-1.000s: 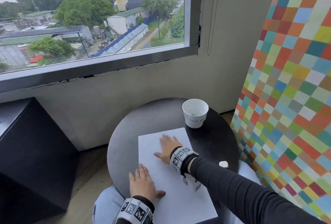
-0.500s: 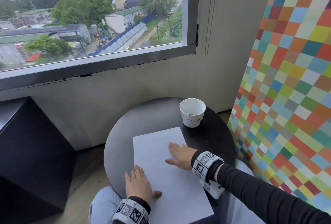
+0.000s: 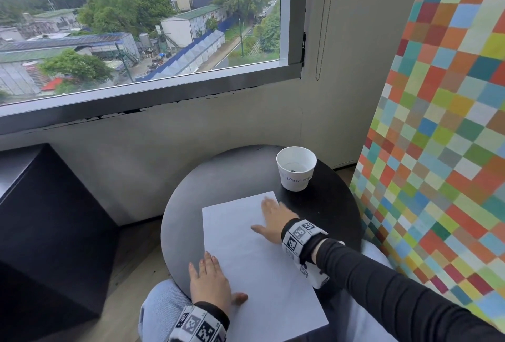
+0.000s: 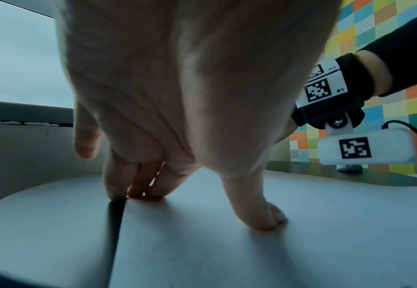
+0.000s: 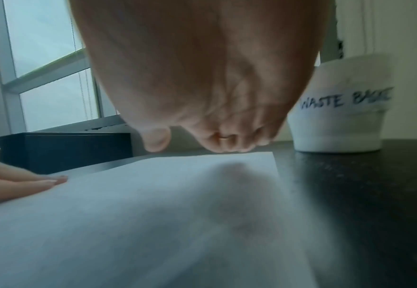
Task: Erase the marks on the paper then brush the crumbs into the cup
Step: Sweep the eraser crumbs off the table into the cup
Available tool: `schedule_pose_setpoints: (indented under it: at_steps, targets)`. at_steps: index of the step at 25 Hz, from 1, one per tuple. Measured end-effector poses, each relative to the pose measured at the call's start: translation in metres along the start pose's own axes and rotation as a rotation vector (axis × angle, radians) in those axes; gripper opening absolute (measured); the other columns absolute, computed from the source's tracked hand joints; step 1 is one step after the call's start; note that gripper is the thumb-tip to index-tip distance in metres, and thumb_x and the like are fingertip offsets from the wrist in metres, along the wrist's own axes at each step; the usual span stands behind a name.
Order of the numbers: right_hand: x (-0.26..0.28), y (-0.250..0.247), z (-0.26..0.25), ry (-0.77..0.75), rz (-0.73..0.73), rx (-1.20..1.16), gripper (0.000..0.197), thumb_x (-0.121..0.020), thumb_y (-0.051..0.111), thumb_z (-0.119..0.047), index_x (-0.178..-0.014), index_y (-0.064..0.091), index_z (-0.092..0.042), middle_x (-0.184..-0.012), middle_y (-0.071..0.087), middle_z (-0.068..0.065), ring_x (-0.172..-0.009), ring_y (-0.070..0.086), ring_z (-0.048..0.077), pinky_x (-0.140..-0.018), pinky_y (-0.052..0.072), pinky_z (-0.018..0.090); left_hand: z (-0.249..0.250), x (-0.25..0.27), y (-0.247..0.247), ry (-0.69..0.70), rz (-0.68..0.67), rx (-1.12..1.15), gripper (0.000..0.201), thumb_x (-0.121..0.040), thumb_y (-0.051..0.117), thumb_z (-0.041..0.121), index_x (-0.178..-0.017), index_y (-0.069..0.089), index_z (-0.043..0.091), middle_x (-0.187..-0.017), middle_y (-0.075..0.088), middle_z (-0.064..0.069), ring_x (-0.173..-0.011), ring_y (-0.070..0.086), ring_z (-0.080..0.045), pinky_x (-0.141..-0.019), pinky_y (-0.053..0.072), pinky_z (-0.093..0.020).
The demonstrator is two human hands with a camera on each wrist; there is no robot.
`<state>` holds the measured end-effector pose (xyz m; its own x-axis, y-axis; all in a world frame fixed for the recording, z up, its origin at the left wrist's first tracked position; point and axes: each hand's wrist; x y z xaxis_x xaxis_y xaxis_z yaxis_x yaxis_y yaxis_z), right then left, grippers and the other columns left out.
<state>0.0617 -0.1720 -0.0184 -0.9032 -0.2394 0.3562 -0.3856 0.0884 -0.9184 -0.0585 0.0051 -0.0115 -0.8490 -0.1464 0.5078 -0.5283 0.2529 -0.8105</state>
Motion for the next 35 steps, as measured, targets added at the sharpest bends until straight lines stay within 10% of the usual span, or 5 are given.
schedule_pose_setpoints:
  at_steps: [5, 9, 13, 20, 35]
  targets:
    - [-0.013, -0.017, -0.019, 0.162, 0.026, 0.047, 0.088, -0.094, 0.03, -0.063, -0.15, 0.003, 0.0, -0.16, 0.001, 0.015, -0.147, 0.004, 0.029, -0.119, 0.007, 0.039, 0.0, 0.001, -0.001, 0.01, -0.018, -0.012, 0.113, -0.088, 0.033, 0.078, -0.153, -0.009, -0.004, -0.164, -0.01, -0.018, -0.153, 0.0, -0.026, -0.12, -0.002, -0.053]
    - [-0.025, -0.019, -0.045, -0.154, -0.101, 0.013, 0.077, -0.098, 0.029, -0.055, -0.152, -0.001, -0.009, -0.161, -0.004, 0.004, -0.148, -0.001, 0.019, -0.12, 0.004, 0.041, -0.001, 0.0, 0.0, 0.003, -0.018, -0.008, 0.113, -0.088, 0.033, 0.078, -0.153, -0.01, -0.004, -0.163, -0.011, -0.018, -0.153, 0.0, -0.025, -0.12, -0.001, -0.053]
    - [-0.026, -0.022, -0.034, 0.154, -0.032, 0.148, 0.084, -0.097, 0.024, -0.06, -0.15, 0.006, 0.002, -0.159, 0.003, 0.018, -0.147, 0.005, 0.031, -0.119, 0.006, 0.04, -0.001, 0.0, -0.001, 0.007, -0.026, -0.004, 0.114, -0.087, 0.033, 0.079, -0.153, -0.01, -0.003, -0.164, -0.011, -0.017, -0.153, 0.0, -0.025, -0.12, -0.001, -0.052]
    - [-0.022, -0.018, -0.03, 0.101, -0.033, 0.12, 0.079, -0.096, 0.026, -0.061, -0.149, 0.02, -0.003, -0.159, 0.009, 0.017, -0.146, 0.008, 0.034, -0.118, 0.011, 0.044, -0.001, 0.0, -0.001, 0.008, -0.035, -0.027, 0.115, -0.087, 0.032, 0.08, -0.153, -0.009, -0.004, -0.164, -0.01, -0.018, -0.153, 0.0, -0.026, -0.121, -0.001, -0.053]
    - [0.011, -0.005, 0.028, 0.037, -0.012, 0.099, 0.083, -0.098, 0.023, -0.058, -0.15, -0.002, 0.002, -0.159, -0.007, 0.015, -0.148, -0.003, 0.023, -0.12, 0.003, 0.037, -0.006, 0.006, -0.002, 0.001, -0.058, -0.042, 0.119, -0.084, 0.034, 0.082, -0.153, -0.01, -0.005, -0.164, -0.011, -0.018, -0.153, 0.001, -0.026, -0.121, -0.002, -0.052]
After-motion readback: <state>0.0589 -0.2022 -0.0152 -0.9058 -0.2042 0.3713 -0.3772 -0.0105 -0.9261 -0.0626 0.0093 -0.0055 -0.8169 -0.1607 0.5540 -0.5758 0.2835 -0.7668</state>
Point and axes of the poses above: each hand's wrist, its own x-axis away from the middle knuckle, its own y-axis out of the palm, z = x × y
